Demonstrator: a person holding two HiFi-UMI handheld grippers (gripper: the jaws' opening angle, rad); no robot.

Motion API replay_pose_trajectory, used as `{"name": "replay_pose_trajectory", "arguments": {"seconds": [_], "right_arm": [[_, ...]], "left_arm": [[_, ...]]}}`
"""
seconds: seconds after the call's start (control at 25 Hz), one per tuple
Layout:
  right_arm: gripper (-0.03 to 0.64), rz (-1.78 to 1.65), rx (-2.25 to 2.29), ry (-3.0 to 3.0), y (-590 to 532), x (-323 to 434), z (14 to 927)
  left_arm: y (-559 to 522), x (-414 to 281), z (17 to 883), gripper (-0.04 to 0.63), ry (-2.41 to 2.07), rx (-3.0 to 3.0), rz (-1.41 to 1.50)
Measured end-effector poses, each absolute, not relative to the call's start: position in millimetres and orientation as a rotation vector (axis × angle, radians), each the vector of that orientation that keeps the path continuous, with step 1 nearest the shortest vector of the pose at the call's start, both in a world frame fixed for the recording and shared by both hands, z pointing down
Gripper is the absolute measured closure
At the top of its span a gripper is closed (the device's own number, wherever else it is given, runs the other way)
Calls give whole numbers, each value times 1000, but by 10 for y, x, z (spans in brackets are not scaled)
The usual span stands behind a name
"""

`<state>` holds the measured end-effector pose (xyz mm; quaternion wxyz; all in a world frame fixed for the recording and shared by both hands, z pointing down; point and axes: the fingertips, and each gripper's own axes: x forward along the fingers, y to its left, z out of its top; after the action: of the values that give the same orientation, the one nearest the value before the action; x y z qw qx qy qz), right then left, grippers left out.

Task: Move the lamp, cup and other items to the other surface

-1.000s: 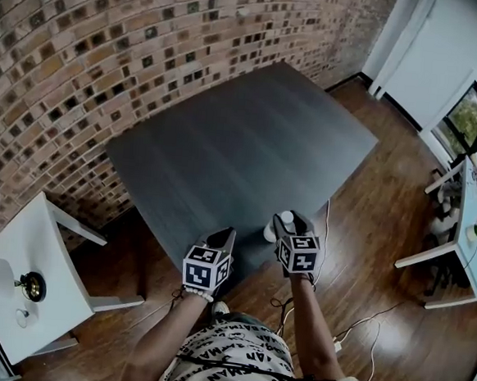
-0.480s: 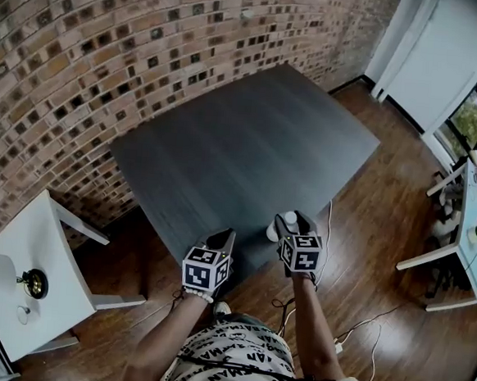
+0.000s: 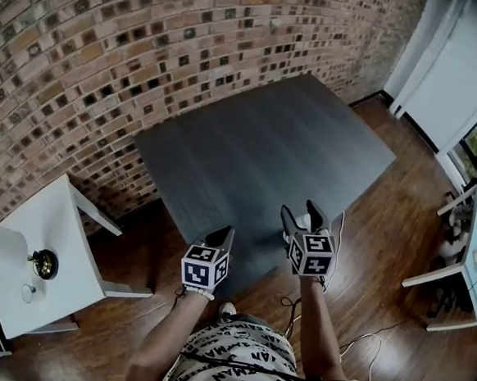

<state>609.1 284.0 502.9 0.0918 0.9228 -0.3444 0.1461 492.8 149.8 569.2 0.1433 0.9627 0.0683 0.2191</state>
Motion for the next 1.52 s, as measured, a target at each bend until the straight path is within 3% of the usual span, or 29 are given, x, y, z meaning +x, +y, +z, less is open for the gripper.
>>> {"name": "replay_pose_trajectory", "arguments": {"seconds": [0.44,1.24,1.52], "right_arm": [[314,538,2551,-1500,1315,5008,5230],[293,568,1939,-2154,-1208,1451,5465],[295,565,1728,-2275,-1898,582,5602]], "left_arm": [[480,3958,5440,595,-134,2758,536],[-1400,231,5430,595,-874,2526,356],[-1817,-573,5504,595,-1024,2443,319]]}}
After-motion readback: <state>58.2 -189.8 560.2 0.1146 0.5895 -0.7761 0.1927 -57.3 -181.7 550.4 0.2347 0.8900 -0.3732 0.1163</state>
